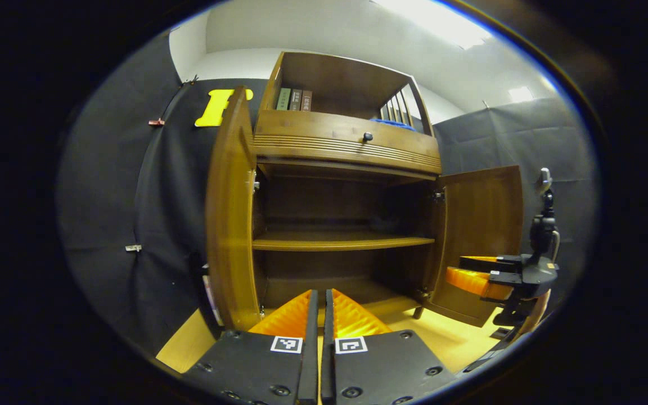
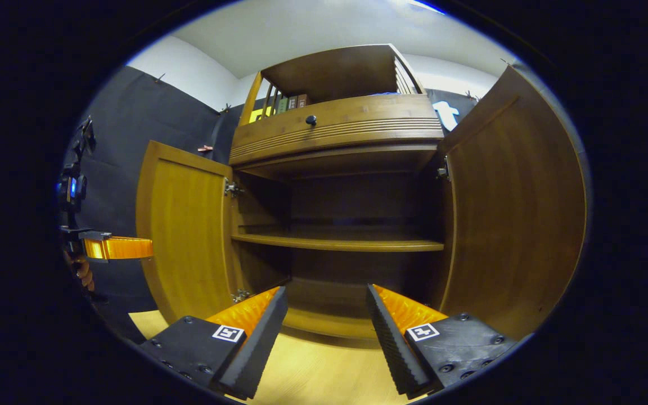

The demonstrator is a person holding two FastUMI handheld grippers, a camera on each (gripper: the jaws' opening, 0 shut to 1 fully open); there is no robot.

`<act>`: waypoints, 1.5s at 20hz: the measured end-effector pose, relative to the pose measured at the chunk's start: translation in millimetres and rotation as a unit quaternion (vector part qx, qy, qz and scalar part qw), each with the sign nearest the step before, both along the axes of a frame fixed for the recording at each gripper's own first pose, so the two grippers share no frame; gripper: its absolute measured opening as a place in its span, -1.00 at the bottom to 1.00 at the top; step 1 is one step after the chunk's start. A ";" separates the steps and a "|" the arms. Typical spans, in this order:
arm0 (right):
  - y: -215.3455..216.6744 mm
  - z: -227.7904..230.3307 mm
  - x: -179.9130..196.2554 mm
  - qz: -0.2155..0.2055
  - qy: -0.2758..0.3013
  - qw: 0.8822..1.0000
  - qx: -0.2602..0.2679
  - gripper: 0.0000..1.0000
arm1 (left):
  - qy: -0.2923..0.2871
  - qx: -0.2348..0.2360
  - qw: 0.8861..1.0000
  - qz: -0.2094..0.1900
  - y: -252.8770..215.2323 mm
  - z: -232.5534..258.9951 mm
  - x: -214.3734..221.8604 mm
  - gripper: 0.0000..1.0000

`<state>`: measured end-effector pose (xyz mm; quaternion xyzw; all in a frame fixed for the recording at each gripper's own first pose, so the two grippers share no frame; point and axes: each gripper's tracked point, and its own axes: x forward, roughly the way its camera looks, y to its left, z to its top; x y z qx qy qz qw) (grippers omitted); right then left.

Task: Open the right door of the double-door shoe cabinet with the right hand, and open the left door with the left hand.

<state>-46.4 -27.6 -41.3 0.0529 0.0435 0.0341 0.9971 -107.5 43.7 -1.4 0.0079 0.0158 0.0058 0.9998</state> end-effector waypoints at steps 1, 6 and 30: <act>-0.9 3.7 4.3 -0.007 -0.005 1.000 -0.007 0.76 | -0.008 0.000 1.000 0.010 -0.3 3.2 13.6 -0.83; -8.2 13.5 18.1 -0.034 -0.014 0.999 -0.020 1.00 | -0.026 -0.012 0.999 0.018 -17.8 7.6 73.0 -0.19; -20.3 29.4 42.7 -0.051 -0.021 0.998 -0.021 0.94 | -0.018 0.030 0.999 0.006 -49.5 7.6 115.6 0.95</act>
